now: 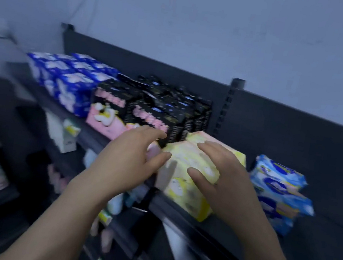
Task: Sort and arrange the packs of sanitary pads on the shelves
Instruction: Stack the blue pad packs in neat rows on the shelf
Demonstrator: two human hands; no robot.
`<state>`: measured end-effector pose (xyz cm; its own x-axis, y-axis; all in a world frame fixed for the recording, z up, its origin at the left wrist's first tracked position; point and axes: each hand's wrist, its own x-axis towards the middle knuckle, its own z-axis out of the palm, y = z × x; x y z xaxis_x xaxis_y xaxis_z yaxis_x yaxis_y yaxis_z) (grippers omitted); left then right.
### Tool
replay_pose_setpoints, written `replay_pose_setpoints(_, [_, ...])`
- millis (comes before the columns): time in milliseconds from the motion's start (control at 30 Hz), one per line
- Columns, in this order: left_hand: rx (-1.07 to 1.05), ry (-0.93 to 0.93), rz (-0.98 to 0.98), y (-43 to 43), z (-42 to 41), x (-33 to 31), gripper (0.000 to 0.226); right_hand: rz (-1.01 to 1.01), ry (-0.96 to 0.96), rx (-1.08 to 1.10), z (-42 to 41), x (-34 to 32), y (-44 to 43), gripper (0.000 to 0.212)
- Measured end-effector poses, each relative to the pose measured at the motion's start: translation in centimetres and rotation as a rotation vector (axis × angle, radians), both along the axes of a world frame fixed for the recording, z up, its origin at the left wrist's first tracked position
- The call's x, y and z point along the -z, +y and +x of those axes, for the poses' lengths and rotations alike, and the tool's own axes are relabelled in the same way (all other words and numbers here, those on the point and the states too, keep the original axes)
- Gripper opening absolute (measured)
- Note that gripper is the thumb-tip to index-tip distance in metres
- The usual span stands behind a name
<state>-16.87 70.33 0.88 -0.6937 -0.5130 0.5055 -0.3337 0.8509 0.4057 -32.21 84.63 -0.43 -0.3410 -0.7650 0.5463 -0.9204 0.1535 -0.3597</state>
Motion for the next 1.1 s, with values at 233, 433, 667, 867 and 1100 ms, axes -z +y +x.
replay_pose_setpoints(233, [-0.331,-0.053,0.041,-5.0,17.7,1.3,0.049,0.009,-0.015,-0.282,13.0,0.0,-10.2,0.051])
replay_pose_setpoints(433, [-0.601,-0.130,0.073,-8.1,35.2,2.4,0.046,0.023,-0.011,-0.507,29.0,0.9,-18.5,0.048])
replay_pose_setpoints(667, [-0.886,-0.133,0.161,-9.4,50.7,2.1,0.046,0.062,-0.010,-0.744,43.2,1.6,-26.2,0.045])
replay_pose_setpoints(867, [-1.069,-0.077,0.198,-11.2,58.7,2.6,0.049,0.106,-0.026,-0.883,51.4,2.5,-31.9,0.048])
replay_pose_setpoints(1100, [-1.175,-0.041,0.230,-17.5,63.7,3.9,0.048,0.131,-0.006,-0.986,57.3,3.7,-40.5,0.047])
